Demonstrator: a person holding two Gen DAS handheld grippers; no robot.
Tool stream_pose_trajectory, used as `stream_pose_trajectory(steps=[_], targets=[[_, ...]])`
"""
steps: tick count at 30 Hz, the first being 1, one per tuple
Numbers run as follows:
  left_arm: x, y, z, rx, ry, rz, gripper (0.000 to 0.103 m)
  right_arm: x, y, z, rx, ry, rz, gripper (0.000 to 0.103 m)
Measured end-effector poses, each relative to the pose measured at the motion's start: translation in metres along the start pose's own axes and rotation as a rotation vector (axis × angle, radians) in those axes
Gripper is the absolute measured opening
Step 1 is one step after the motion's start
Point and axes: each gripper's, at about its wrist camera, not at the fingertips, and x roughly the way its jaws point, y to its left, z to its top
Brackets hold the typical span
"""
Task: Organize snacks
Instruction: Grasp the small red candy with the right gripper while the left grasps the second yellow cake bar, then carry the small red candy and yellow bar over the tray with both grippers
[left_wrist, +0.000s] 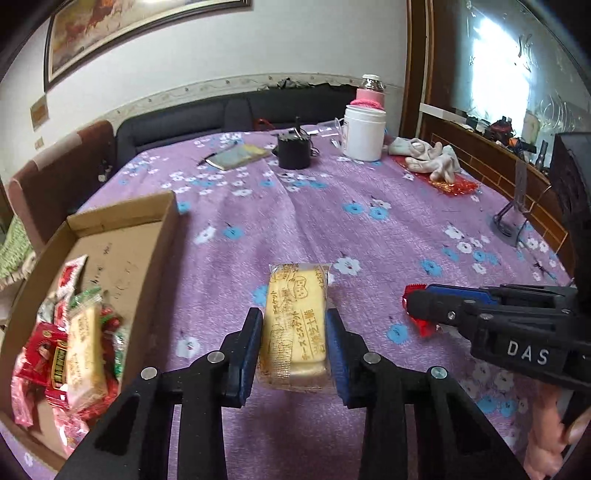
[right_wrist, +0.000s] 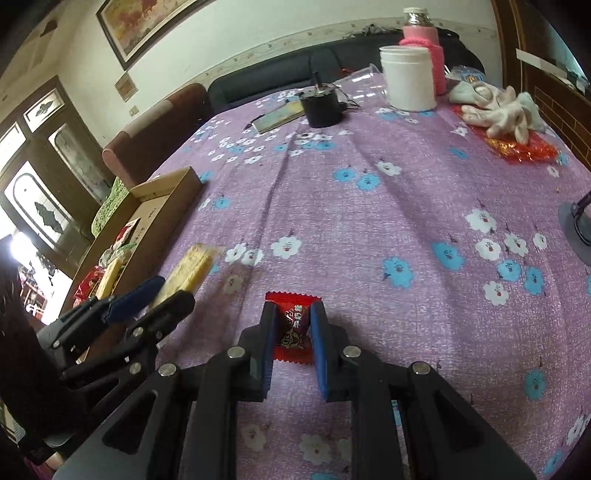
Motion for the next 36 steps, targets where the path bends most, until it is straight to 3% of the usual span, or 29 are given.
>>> stream_pose_trajectory(steps=[13, 36], targets=[[-0.008, -0.001, -0.002, 0.024, -0.054, 0.07, 0.036, -0.002, 0.012, -0.004, -0.054, -0.019, -0.016, 0.017], [-0.019, 0.0, 0.0, 0.013, -0.099, 0.082, 0.036, 0.004, 0.01, -0.005, -0.054, -0.011, -0.04, 0.017]])
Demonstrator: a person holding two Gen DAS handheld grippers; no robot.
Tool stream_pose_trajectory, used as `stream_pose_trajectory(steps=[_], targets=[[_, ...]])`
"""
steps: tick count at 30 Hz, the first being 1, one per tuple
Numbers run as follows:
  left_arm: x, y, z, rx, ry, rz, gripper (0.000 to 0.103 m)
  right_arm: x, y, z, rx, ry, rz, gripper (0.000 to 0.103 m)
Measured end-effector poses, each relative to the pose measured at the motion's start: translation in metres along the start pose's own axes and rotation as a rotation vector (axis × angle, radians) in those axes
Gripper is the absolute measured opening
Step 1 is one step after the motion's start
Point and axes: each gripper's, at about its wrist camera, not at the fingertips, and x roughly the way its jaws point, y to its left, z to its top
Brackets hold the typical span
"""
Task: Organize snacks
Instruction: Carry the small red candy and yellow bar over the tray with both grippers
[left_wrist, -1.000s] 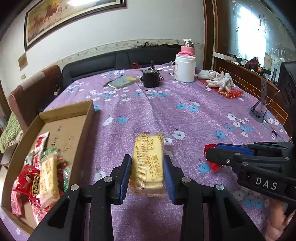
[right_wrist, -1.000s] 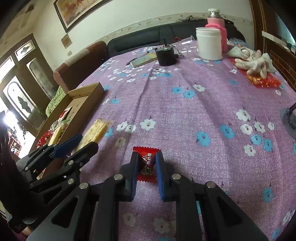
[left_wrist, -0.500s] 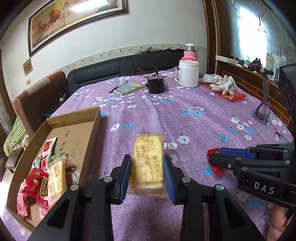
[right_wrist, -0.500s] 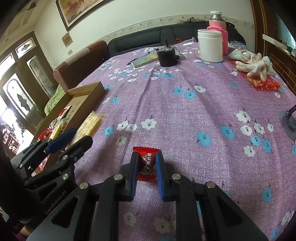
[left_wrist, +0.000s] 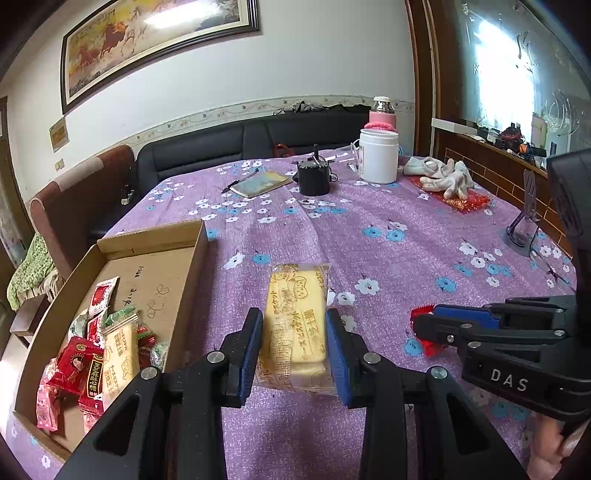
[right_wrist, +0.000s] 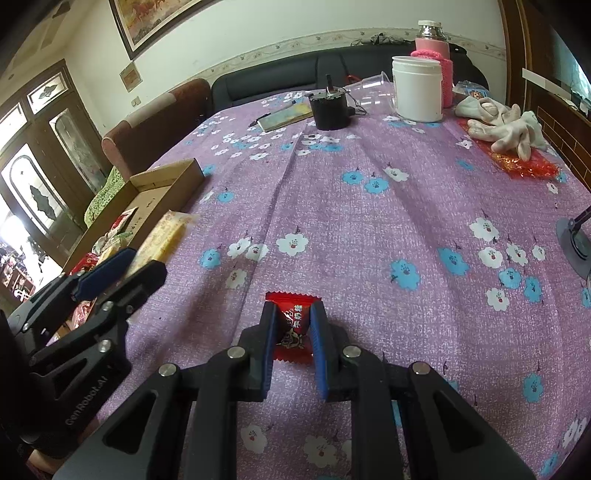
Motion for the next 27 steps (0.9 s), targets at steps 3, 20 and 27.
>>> stream_pose_trajectory(steps=[3, 20, 27], targets=[[-0.001, 0.002, 0.0, -0.007, -0.007, -0.003, 0.036, 0.003, -0.002, 0.0, 0.008, 0.007, -0.005, 0.017], [-0.021, 0.019, 0.008, -0.073, -0.066, -0.013, 0.036, -0.013, 0.013, 0.014, 0.065, 0.004, 0.023, 0.017], [-0.043, 0.065, 0.009, -0.161, -0.111, 0.012, 0.036, -0.024, 0.059, 0.027, -0.01, -0.018, 0.061, 0.017]])
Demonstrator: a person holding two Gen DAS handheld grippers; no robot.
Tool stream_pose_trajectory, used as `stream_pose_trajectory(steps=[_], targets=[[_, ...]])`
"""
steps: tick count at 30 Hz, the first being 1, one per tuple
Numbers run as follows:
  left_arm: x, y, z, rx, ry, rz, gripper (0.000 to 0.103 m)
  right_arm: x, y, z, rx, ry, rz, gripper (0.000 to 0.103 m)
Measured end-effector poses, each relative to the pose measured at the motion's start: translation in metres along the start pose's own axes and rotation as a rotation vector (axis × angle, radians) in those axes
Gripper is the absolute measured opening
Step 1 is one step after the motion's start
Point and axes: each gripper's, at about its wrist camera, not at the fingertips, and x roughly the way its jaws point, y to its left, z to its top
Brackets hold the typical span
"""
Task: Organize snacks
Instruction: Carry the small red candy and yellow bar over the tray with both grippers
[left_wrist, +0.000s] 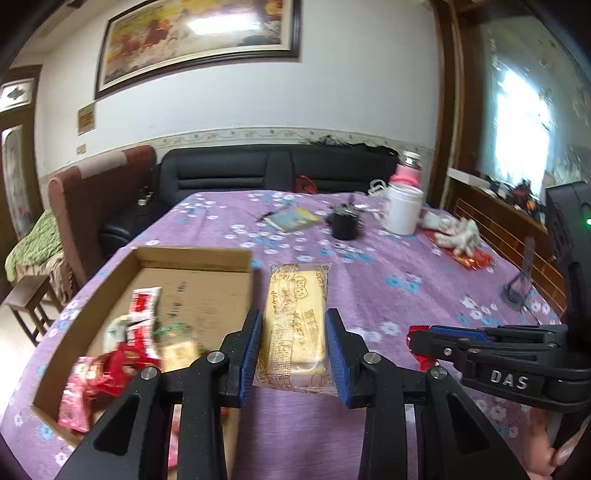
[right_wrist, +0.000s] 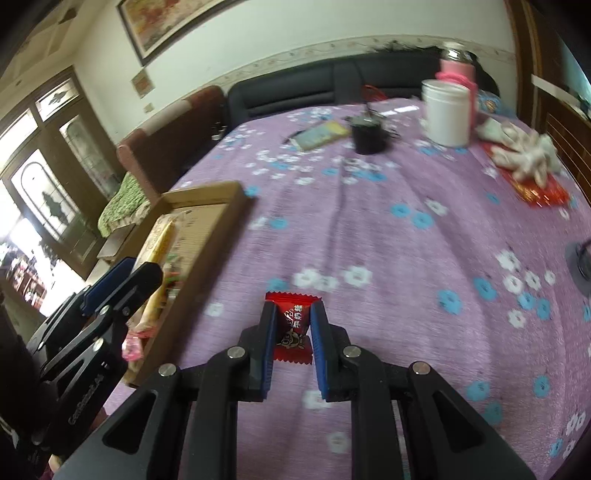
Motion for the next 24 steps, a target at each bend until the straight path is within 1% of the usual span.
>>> stream_pose_trajectory(steps=[2, 4, 8, 11, 13, 16, 19, 21, 24], targets=[[-0.003, 0.017, -0.001, -0.025, 0.0, 0.019, 0.036, 0.004, 0.018, 0.001, -0.026, 0.004, 0.016, 0.017], [-0.006, 0.043, -0.002, -0.065, 0.0, 0.052, 0.036, 0.01, 0.034, 0.001, -0.047, 0.016, 0.036, 0.018], [-0.008, 0.092, -0.005, -0.127, 0.007, 0.145, 0.036, 0.023, 0.075, -0.001, -0.11, 0.035, 0.081, 0.018], [-0.003, 0.125, -0.009, -0.177, 0.035, 0.2, 0.037, 0.031, 0.104, -0.004, -0.156, 0.046, 0.11, 0.018], [0.001, 0.141, -0.014, -0.208, 0.056, 0.212, 0.037, 0.038, 0.119, -0.007, -0.179, 0.053, 0.123, 0.018], [0.009, 0.15, -0.021, -0.224, 0.082, 0.22, 0.037, 0.049, 0.139, -0.013, -0.214, 0.071, 0.146, 0.018], [0.019, 0.148, -0.027, -0.22, 0.109, 0.221, 0.037, 0.058, 0.153, -0.02, -0.245, 0.088, 0.156, 0.018], [0.024, 0.144, -0.028, -0.204, 0.125, 0.232, 0.037, 0.066, 0.158, -0.024, -0.258, 0.102, 0.152, 0.018], [0.024, 0.145, -0.03, -0.207, 0.124, 0.256, 0.037, 0.08, 0.158, -0.029, -0.248, 0.123, 0.155, 0.018]])
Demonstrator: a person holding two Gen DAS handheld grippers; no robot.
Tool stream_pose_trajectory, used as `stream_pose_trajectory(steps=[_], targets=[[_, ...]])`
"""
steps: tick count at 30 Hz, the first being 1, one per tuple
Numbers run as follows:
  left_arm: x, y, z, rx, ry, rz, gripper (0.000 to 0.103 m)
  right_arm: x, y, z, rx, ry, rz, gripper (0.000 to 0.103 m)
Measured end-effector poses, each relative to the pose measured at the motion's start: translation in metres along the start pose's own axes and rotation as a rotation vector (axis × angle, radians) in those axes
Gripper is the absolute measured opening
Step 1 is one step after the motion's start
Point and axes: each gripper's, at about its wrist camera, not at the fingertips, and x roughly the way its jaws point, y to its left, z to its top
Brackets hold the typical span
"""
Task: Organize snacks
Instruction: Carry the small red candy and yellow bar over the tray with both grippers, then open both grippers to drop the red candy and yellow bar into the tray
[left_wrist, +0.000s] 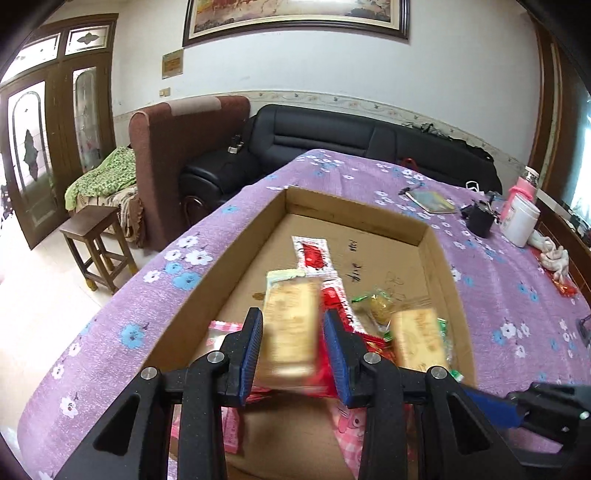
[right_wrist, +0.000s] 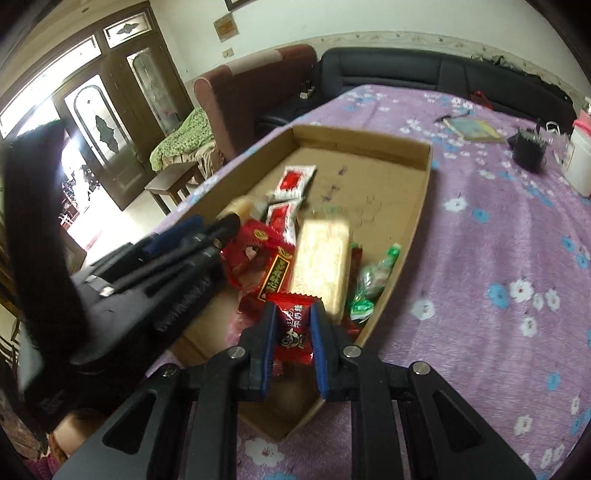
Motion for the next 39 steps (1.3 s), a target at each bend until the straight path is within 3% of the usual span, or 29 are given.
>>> stream_pose_trajectory(steps=[13, 29, 39], targets=[[0.012, -0.005, 0.001, 0.041, 0.017, 0.086, 0.037, 0.013, -0.002, 0.0, -0.046, -0.035, -0.059, 0.018], [0.013, -0.01, -0.001, 0.058, 0.013, 0.101, 0.037, 0.011, 0.011, -0.009, -0.138, -0.095, -0.136, 0.019], [0.013, -0.012, -0.001, 0.061, 0.009, 0.091, 0.037, 0.01, 0.01, -0.01, -0.117, -0.091, -0.12, 0.023]])
